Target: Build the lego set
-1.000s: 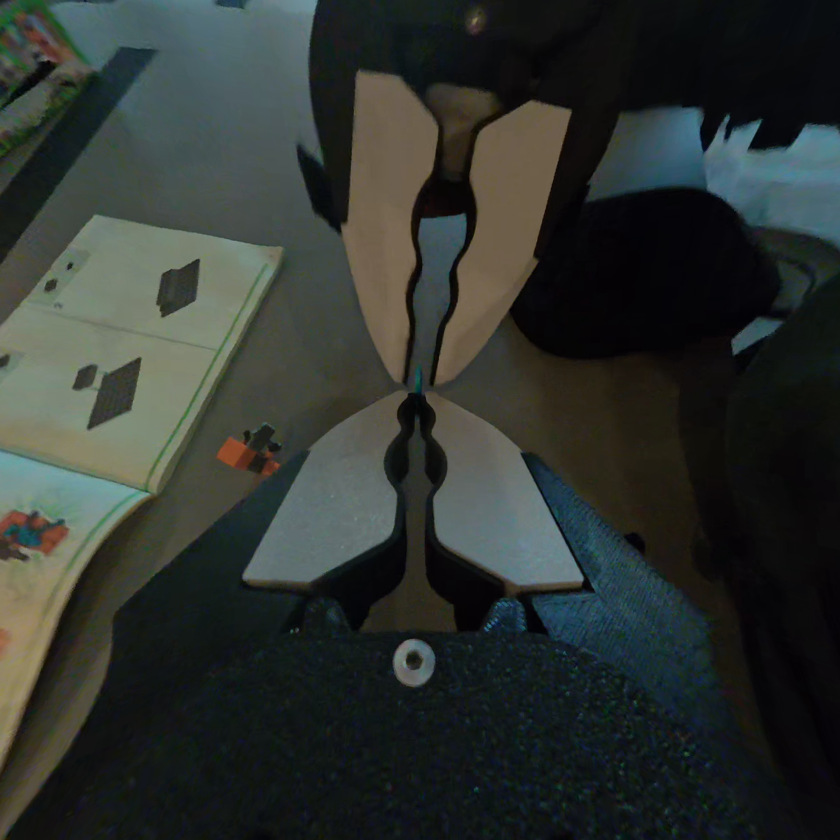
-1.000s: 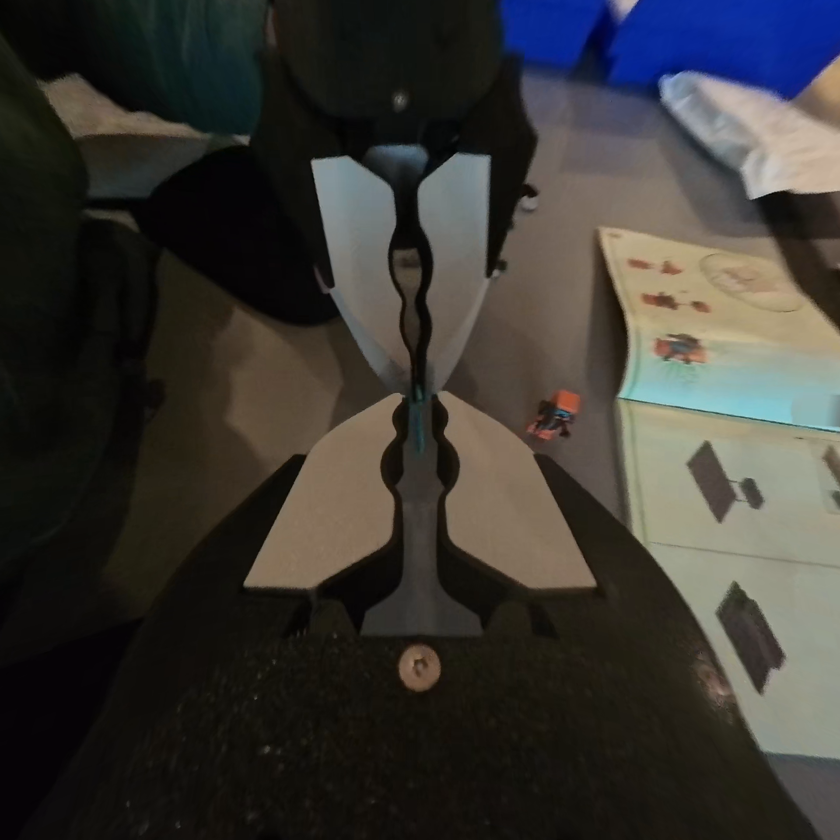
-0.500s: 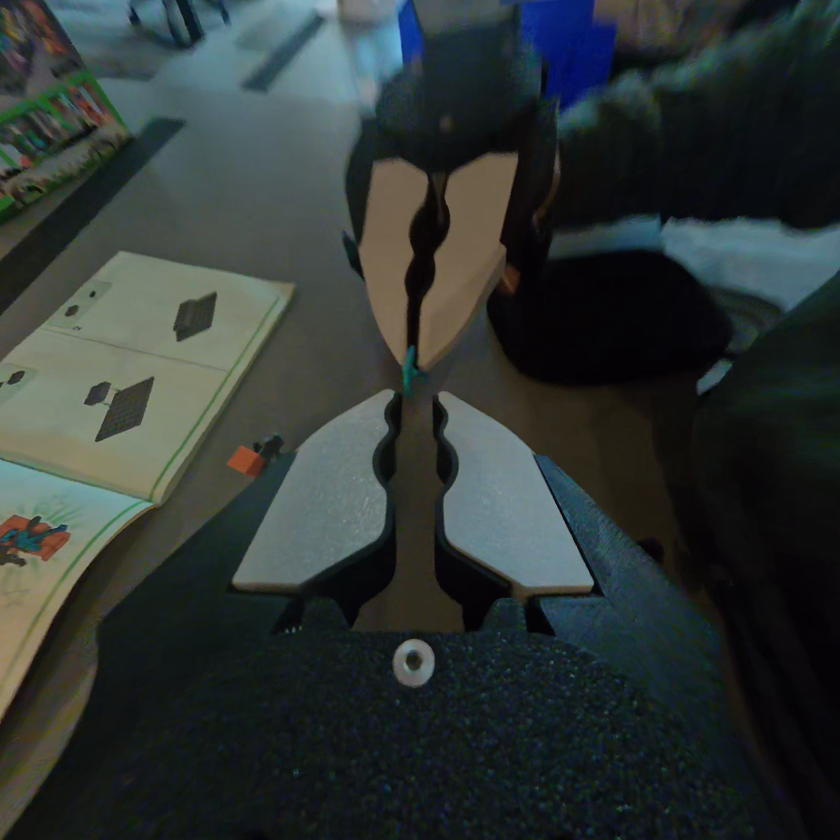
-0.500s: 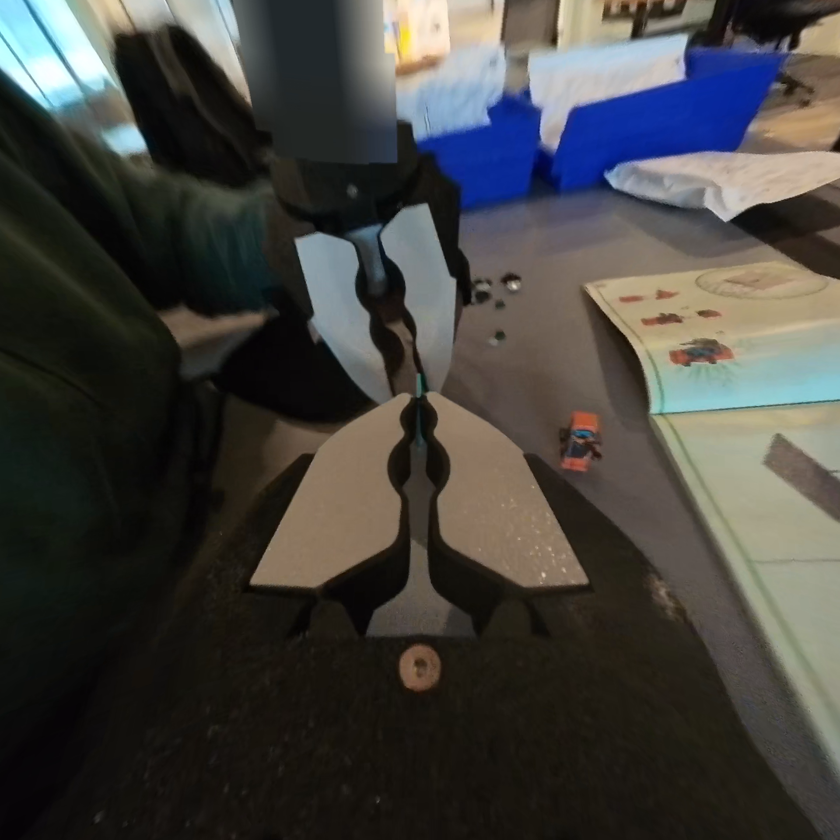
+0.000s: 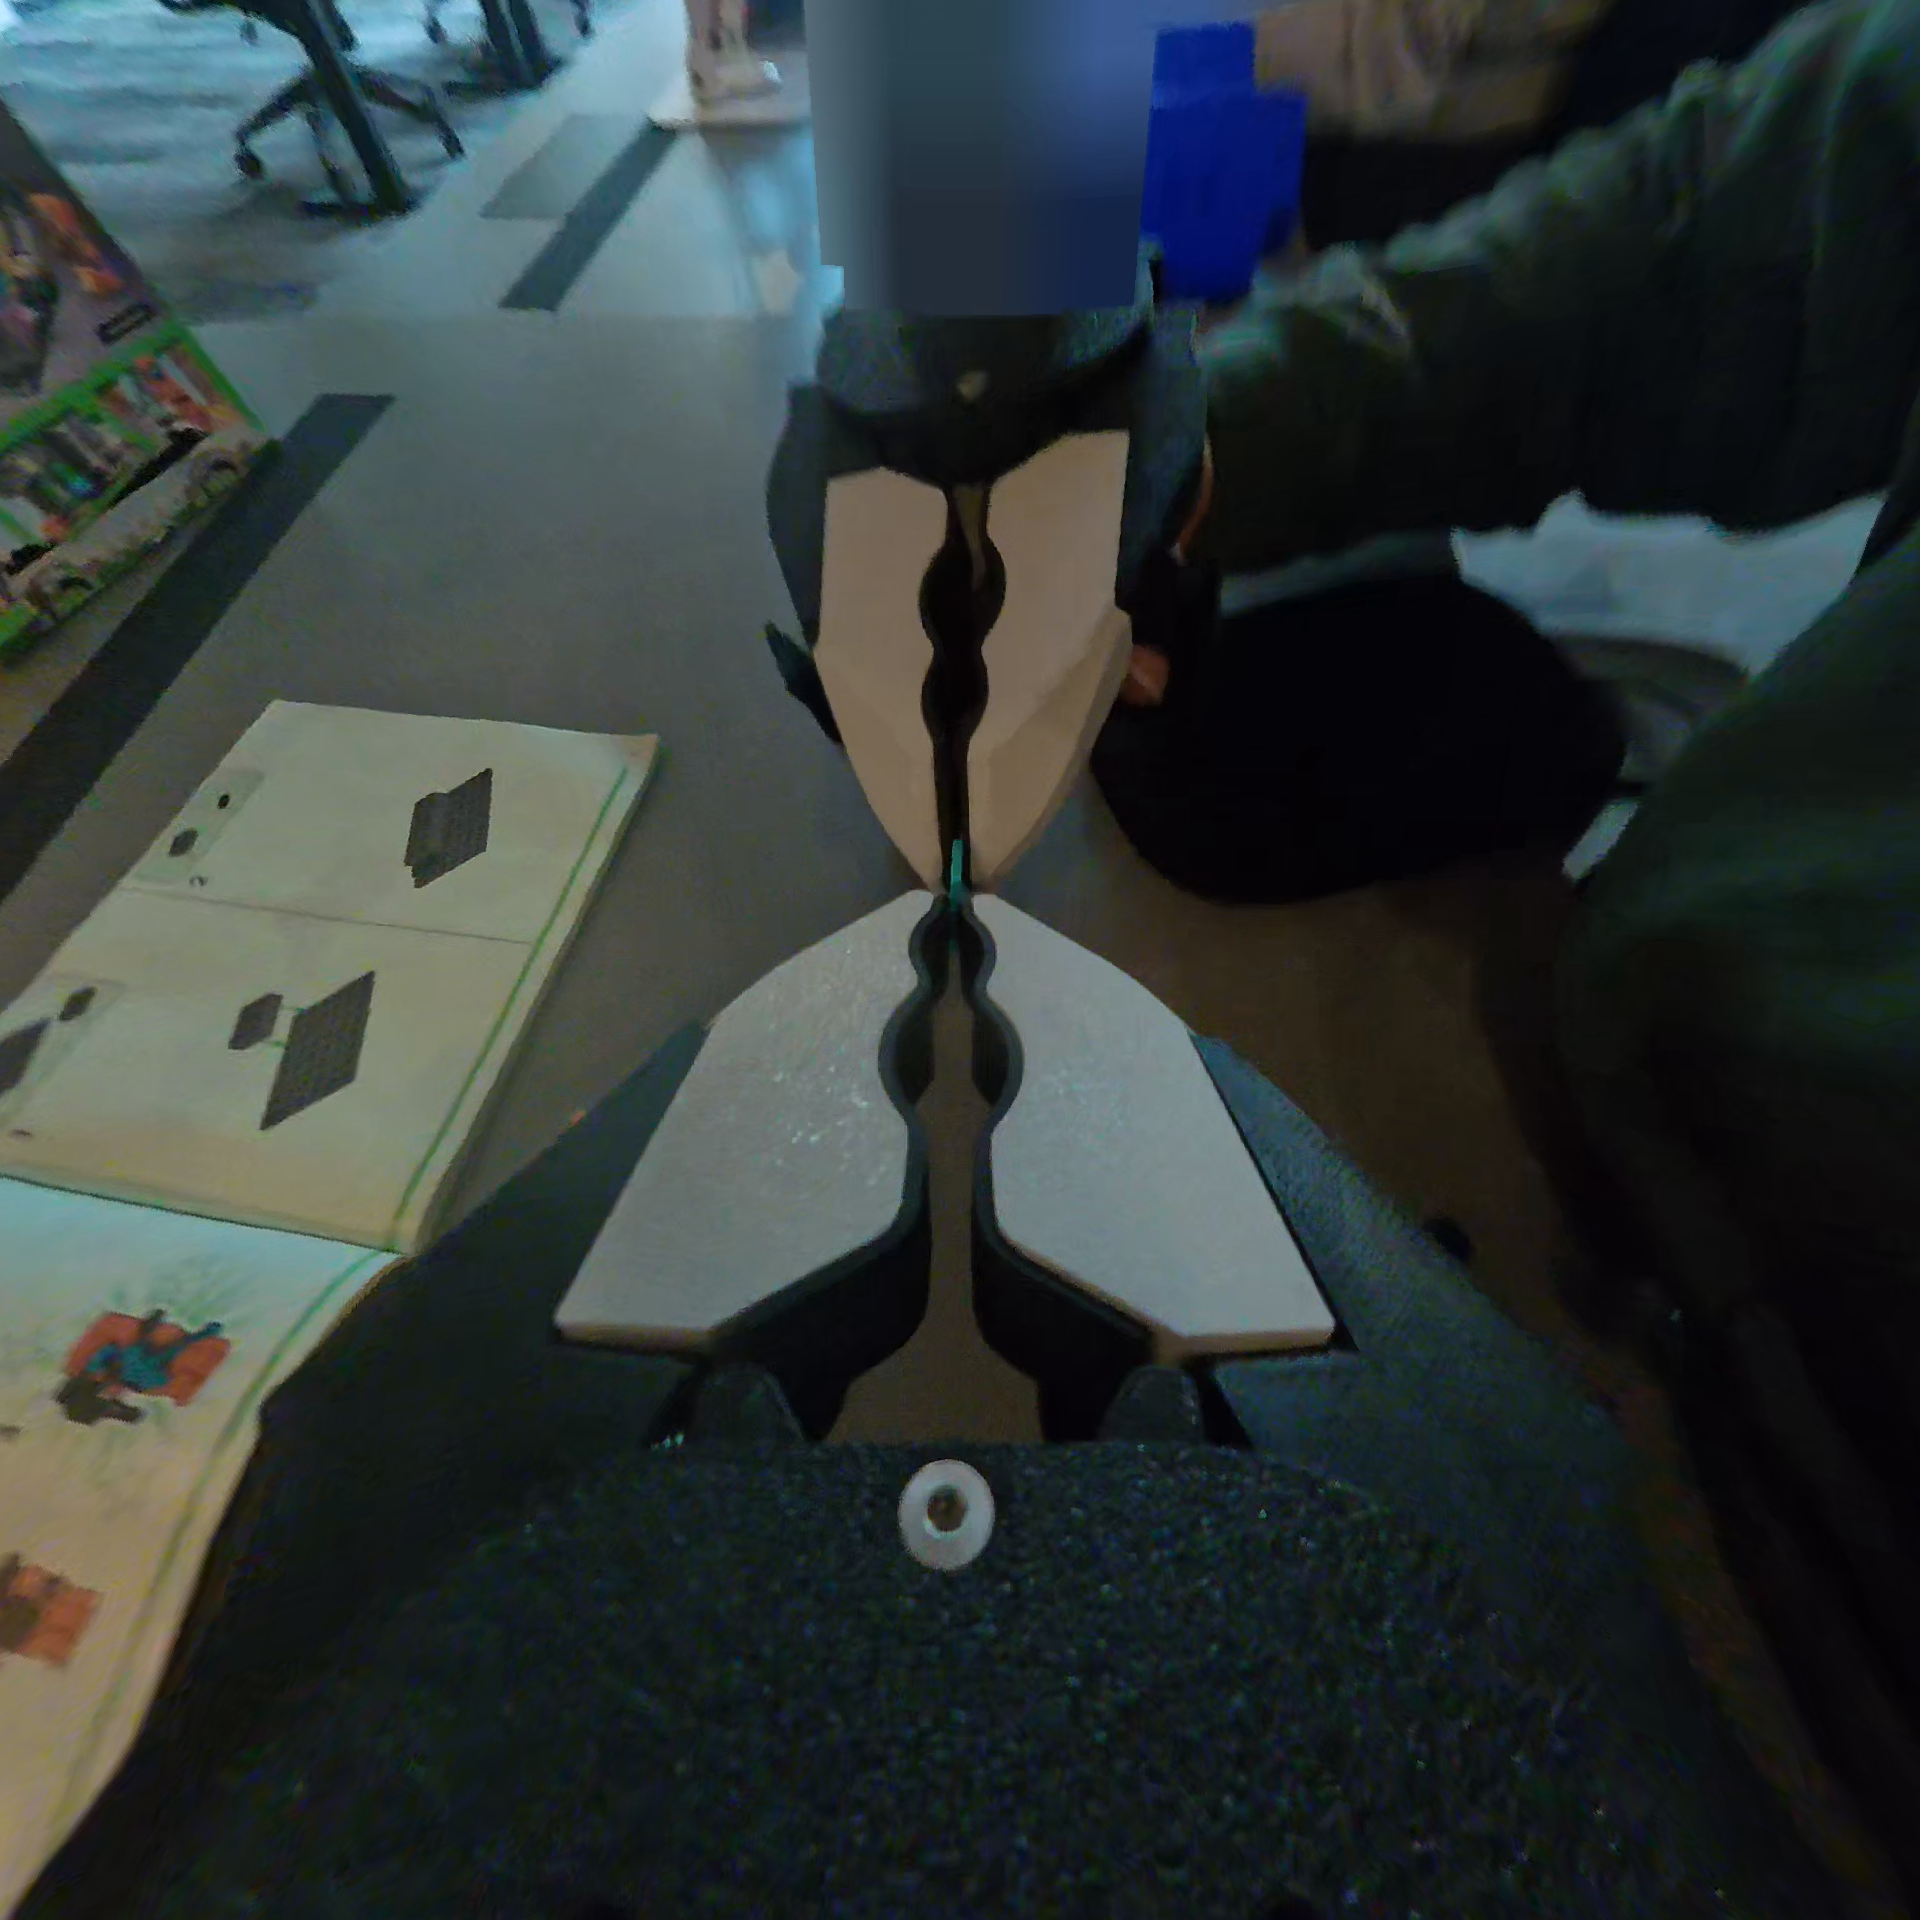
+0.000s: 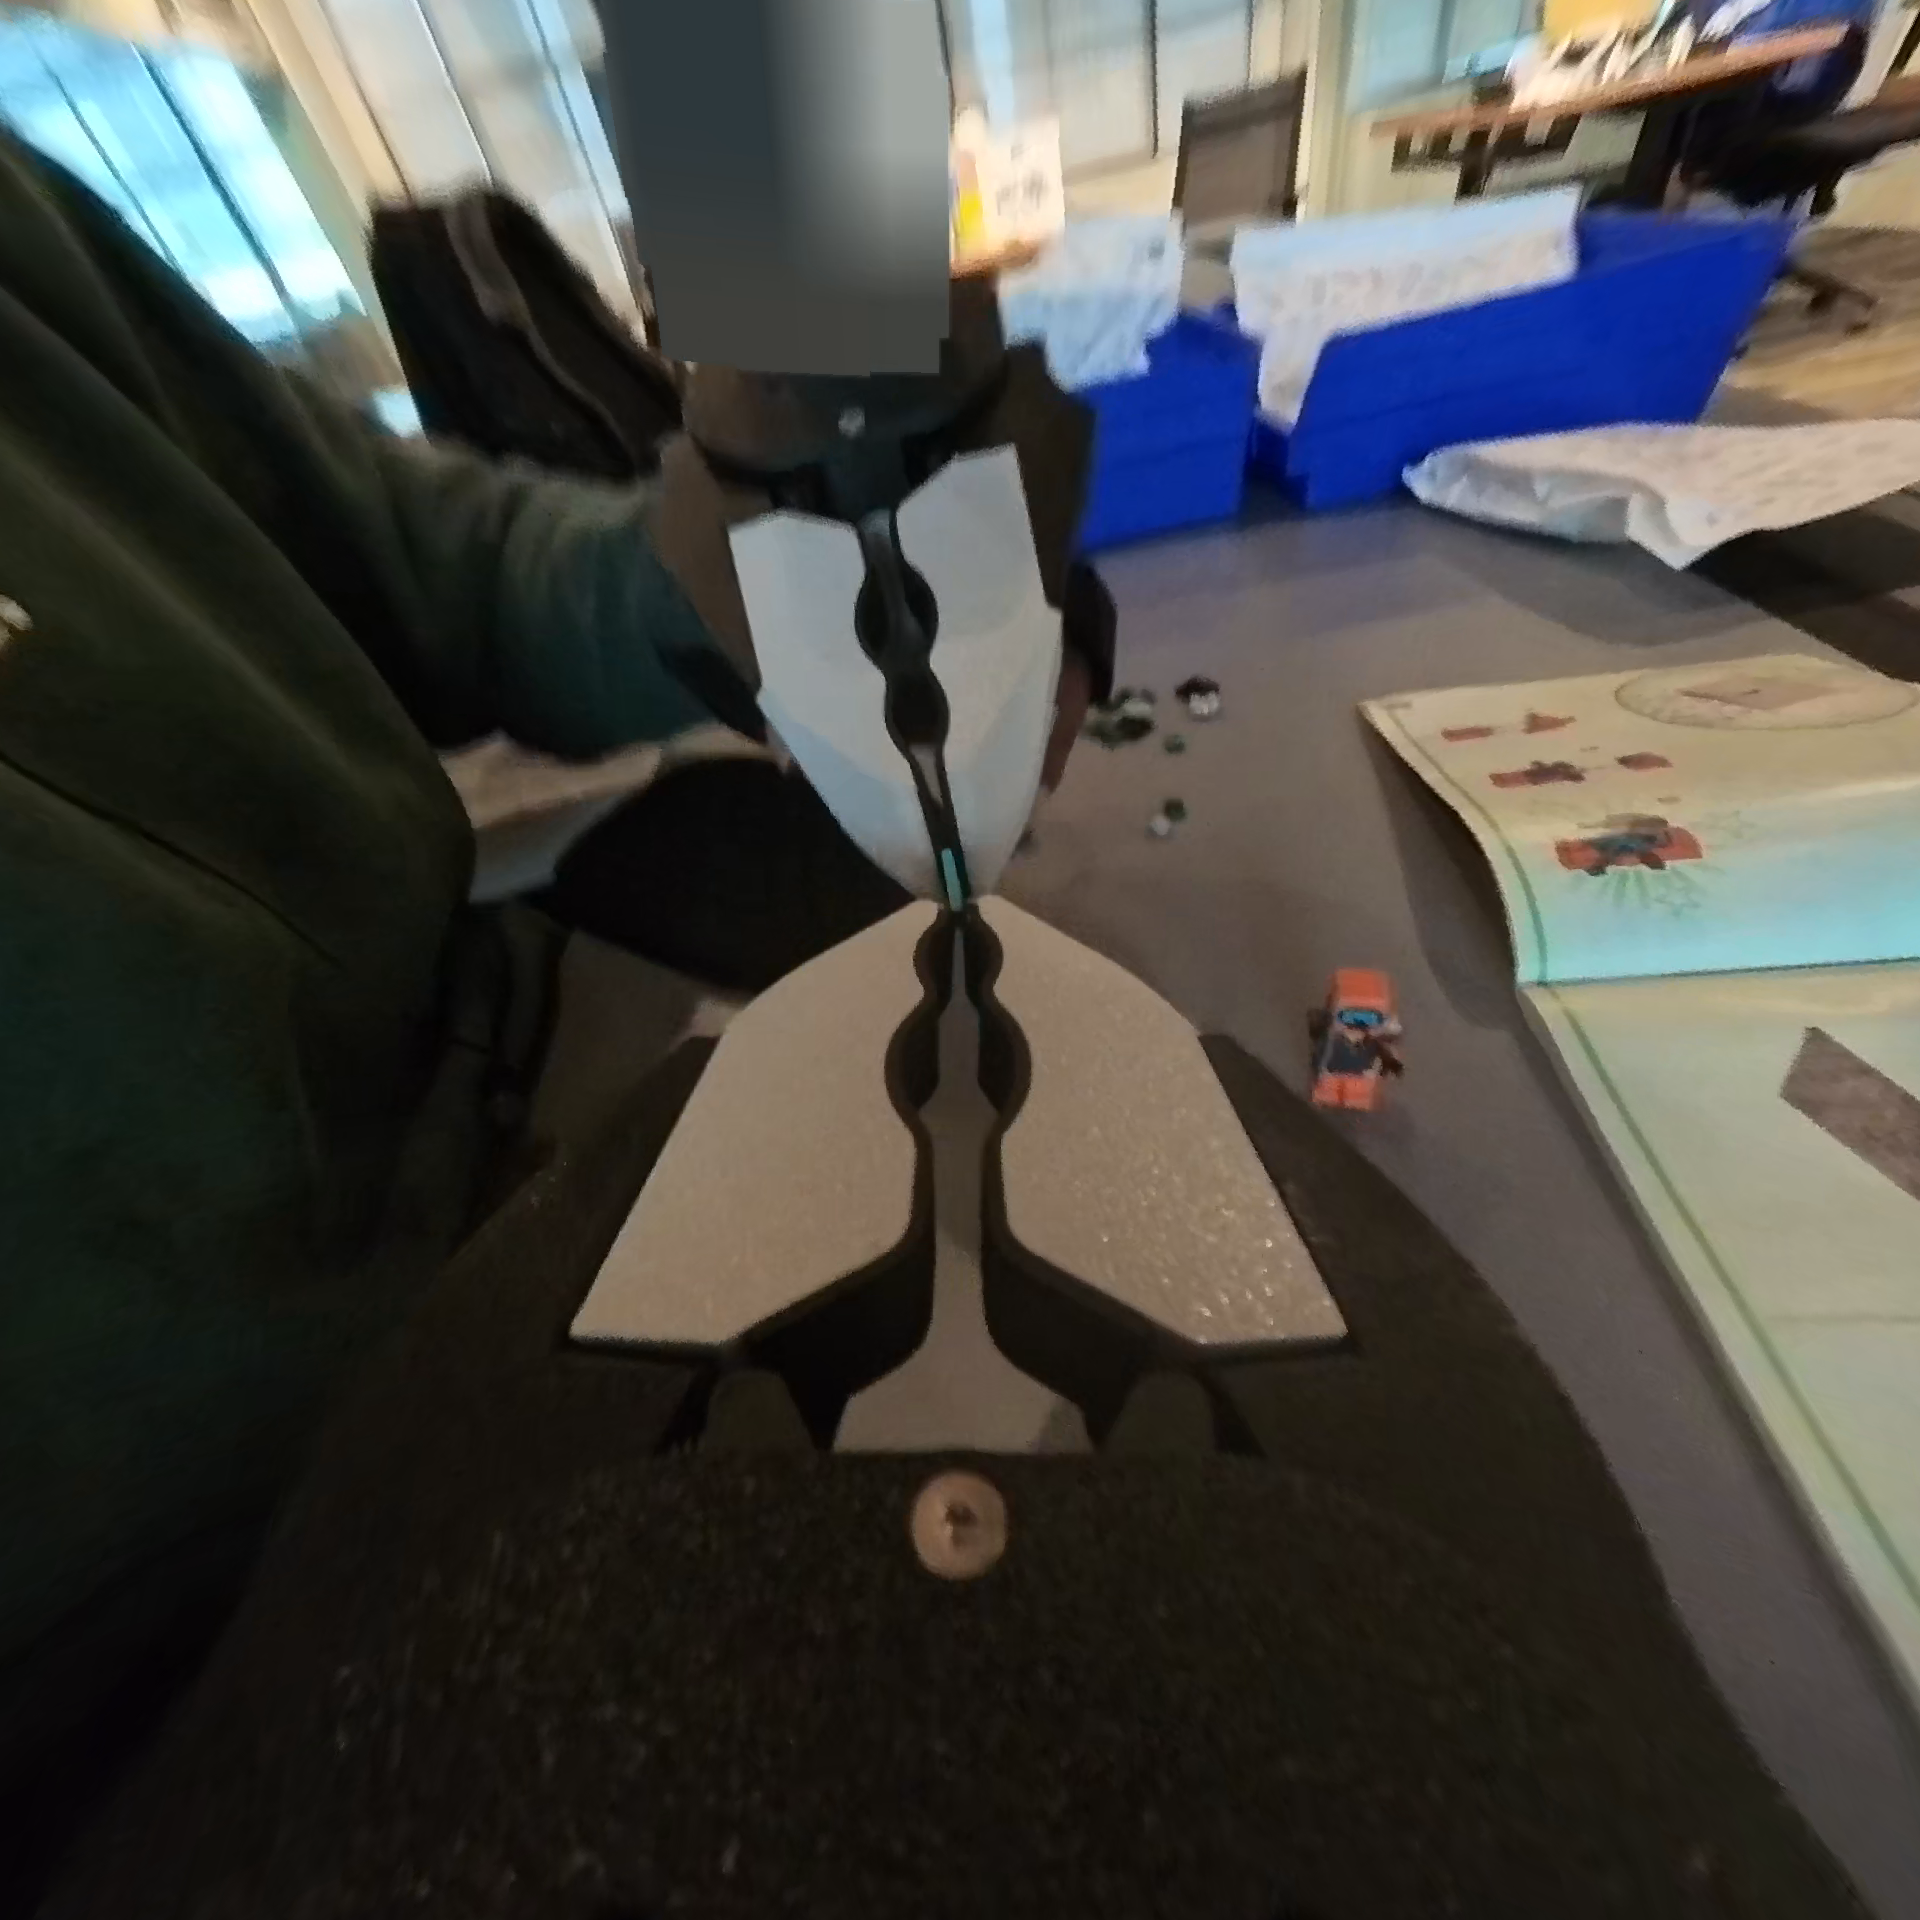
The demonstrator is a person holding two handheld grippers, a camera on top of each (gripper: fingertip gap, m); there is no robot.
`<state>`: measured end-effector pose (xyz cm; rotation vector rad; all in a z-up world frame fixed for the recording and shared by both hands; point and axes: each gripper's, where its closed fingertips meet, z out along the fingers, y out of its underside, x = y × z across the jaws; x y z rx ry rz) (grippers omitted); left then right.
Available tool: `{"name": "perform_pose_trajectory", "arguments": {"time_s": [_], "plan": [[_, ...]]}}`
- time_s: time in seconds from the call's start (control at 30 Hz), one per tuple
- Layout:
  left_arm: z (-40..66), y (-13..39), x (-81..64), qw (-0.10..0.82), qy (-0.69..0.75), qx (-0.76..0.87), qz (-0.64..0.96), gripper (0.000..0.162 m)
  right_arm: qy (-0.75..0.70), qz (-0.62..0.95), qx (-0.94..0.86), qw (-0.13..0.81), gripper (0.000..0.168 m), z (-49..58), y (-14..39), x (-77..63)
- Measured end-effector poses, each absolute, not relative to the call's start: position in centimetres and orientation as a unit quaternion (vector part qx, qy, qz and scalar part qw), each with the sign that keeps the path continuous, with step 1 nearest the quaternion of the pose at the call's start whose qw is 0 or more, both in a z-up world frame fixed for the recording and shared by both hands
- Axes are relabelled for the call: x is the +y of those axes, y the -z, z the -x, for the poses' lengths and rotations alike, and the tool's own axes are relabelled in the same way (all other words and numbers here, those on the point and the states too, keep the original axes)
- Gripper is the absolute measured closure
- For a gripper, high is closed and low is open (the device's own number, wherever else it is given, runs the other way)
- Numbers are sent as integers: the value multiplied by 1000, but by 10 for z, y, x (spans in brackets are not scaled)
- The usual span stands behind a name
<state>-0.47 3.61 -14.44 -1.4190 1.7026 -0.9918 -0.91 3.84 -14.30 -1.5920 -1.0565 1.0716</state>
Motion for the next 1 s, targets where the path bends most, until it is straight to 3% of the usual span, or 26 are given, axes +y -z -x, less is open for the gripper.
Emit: {"name": "perform_pose_trajectory", "arguments": {"time_s": [0.33,1.0], "plan": [[1,145,39,326,358,690,538,160,-347,663,-485,453,165,8,157,44],[13,156,40,316,389,659,561,160,-359,655,-495,444,166,22,168,43]]}}
